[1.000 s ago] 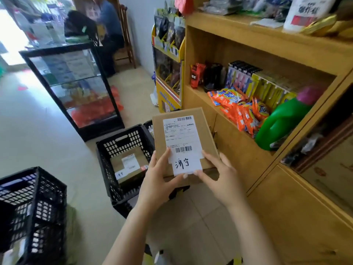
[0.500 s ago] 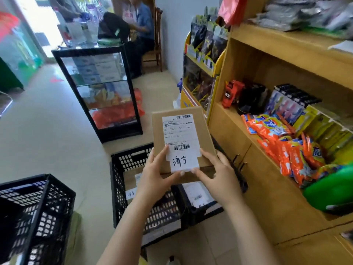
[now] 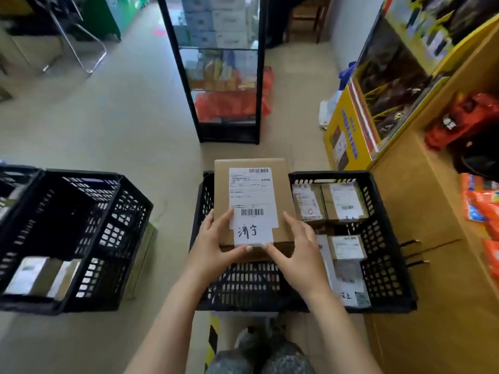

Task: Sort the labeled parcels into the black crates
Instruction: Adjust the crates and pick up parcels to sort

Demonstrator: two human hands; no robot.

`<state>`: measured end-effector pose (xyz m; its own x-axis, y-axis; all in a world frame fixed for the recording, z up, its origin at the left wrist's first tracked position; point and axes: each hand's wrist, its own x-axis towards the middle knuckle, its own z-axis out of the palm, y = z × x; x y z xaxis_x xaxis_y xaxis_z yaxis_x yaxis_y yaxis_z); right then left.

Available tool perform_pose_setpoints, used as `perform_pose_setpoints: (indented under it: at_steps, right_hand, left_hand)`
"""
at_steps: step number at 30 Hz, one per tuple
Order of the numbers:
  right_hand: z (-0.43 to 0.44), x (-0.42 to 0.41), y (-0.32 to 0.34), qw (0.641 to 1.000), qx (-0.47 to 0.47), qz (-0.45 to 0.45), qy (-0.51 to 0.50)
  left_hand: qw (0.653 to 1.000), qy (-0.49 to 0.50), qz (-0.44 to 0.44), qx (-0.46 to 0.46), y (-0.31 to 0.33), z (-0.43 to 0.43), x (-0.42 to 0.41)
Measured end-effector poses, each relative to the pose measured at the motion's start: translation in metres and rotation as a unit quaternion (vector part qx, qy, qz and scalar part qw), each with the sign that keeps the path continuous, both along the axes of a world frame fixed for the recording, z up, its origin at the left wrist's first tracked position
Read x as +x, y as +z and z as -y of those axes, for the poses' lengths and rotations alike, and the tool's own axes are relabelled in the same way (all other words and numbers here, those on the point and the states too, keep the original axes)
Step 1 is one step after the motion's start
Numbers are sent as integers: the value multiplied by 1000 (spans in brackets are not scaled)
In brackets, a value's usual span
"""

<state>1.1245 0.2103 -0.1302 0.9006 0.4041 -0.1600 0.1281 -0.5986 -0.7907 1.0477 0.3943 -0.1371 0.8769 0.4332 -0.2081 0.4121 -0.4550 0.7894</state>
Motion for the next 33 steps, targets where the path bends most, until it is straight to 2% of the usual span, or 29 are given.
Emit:
perform_pose_setpoints:
  at_steps: [7, 14, 17, 25, 33]
  right_hand:
    - [-17, 30, -80, 993, -36, -85, 73]
    - [-16, 31, -185, 981, -65, -166, 81]
    - [-18, 28, -223, 981, -72, -168, 71]
    - [-27, 40, -304, 983, -43, -161, 71]
    - [-40, 43, -324, 990, -26, -141, 3]
  left_hand:
    - [994, 67, -77, -44, -75, 1, 1]
    - [986, 92, -116, -82, -174, 7, -4]
    - [981, 84, -148, -96, -215, 7, -6]
    - [977, 92, -163, -100, -291, 7, 0]
    - [976, 102, -126, -148, -319, 9, 24]
